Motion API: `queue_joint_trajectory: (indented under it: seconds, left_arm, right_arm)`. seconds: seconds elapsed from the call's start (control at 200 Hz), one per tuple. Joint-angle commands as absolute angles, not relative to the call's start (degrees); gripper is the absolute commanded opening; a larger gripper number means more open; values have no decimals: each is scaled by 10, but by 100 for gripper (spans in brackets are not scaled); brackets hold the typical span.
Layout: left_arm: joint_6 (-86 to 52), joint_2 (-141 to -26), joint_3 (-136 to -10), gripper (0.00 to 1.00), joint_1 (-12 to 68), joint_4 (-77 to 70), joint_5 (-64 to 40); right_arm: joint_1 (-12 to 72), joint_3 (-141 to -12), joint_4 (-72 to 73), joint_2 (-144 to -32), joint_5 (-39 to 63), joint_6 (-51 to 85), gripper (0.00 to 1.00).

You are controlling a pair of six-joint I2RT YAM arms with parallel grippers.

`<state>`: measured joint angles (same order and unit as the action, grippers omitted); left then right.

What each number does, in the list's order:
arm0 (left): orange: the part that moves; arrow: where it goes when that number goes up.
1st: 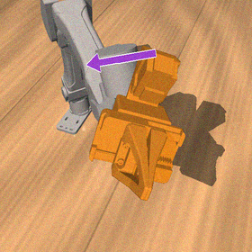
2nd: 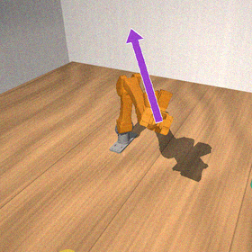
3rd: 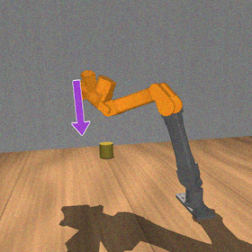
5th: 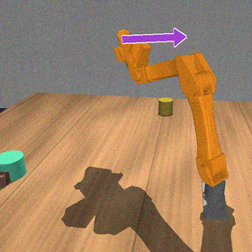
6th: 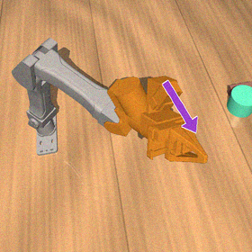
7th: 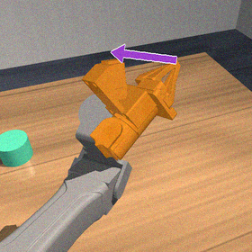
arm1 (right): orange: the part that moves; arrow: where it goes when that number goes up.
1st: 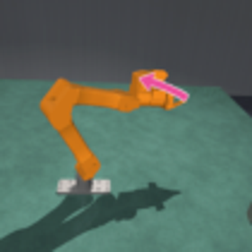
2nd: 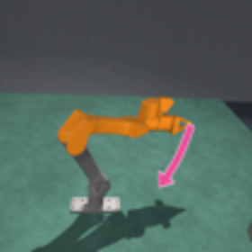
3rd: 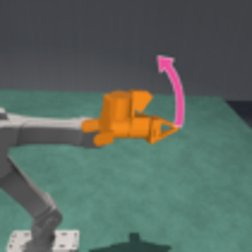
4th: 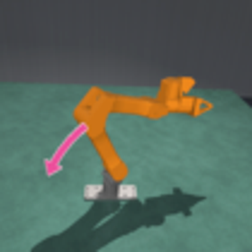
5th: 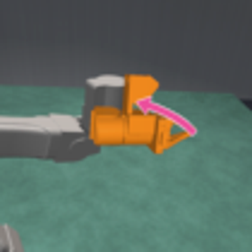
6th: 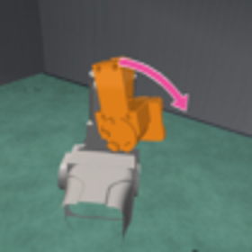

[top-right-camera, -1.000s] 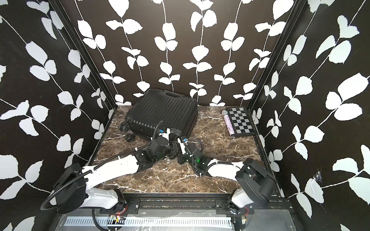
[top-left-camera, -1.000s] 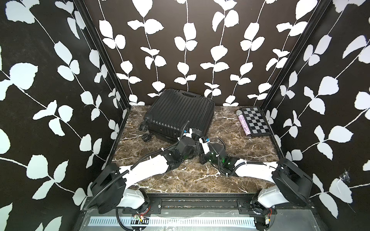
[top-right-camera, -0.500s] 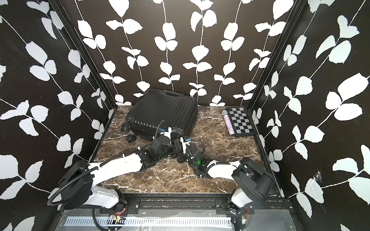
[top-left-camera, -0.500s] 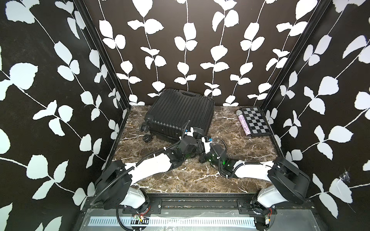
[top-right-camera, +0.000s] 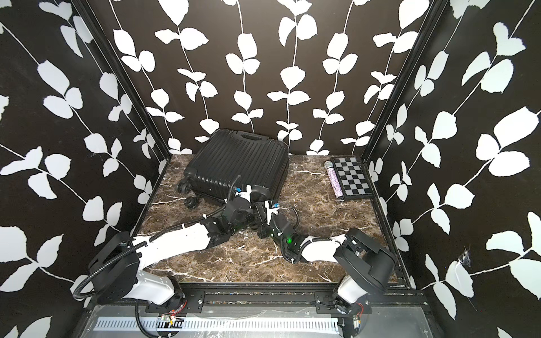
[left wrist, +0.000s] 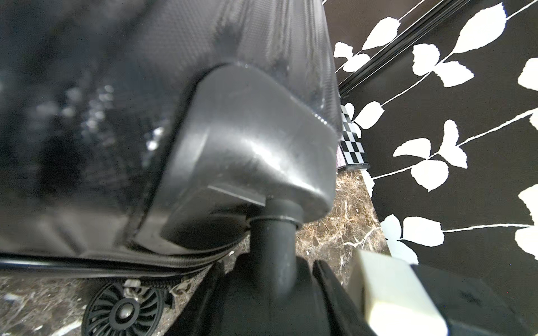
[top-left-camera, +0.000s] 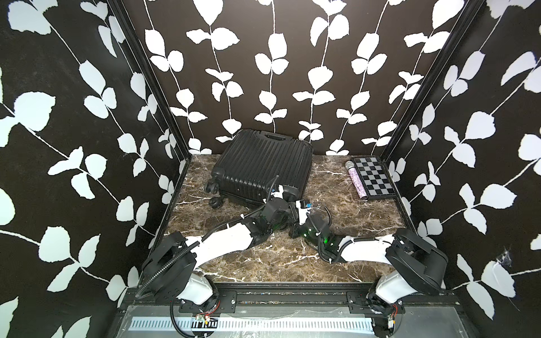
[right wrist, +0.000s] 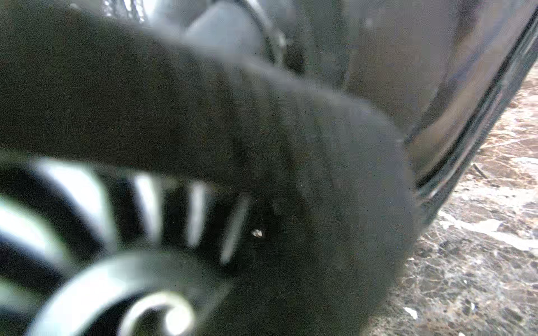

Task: Close the suitcase zippers
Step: Zip the zipper on the suitcase.

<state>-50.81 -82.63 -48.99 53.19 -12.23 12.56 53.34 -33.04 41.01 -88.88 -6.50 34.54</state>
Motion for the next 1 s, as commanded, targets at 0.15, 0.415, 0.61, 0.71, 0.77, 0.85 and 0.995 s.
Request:
queue_joint_trajectory:
  seconds: [0.15,0.415,0.61,0.71,0.77,0.85,0.995]
  left_arm:
    - [-529,-847,-535,0,531,-199,102]
    - [-520,-845,-542,0,531,-191,96]
    - [-521,-845,-541,0,531,-192,91]
    - [-520,-847,-543,0,531,-192,88]
    - [-521,-847,-543,0,531,-192,86]
    - [-520,-848,-542,0,531,-191,84]
    - [-514,-844,-542,0,531,-184,80]
  right_arm:
    - [591,-360,516,-913,20,339,0]
    - [598,-382,514,-940,40,337,0]
    - [601,-396,506,-951,57,335,0]
    - [601,-407,492,-959,62,335,0]
    - [601,-405,493,-963,59,338,0]
    - [601,-404,491,-964,52,338,0]
    - [601,-403,473,-960,40,333,0]
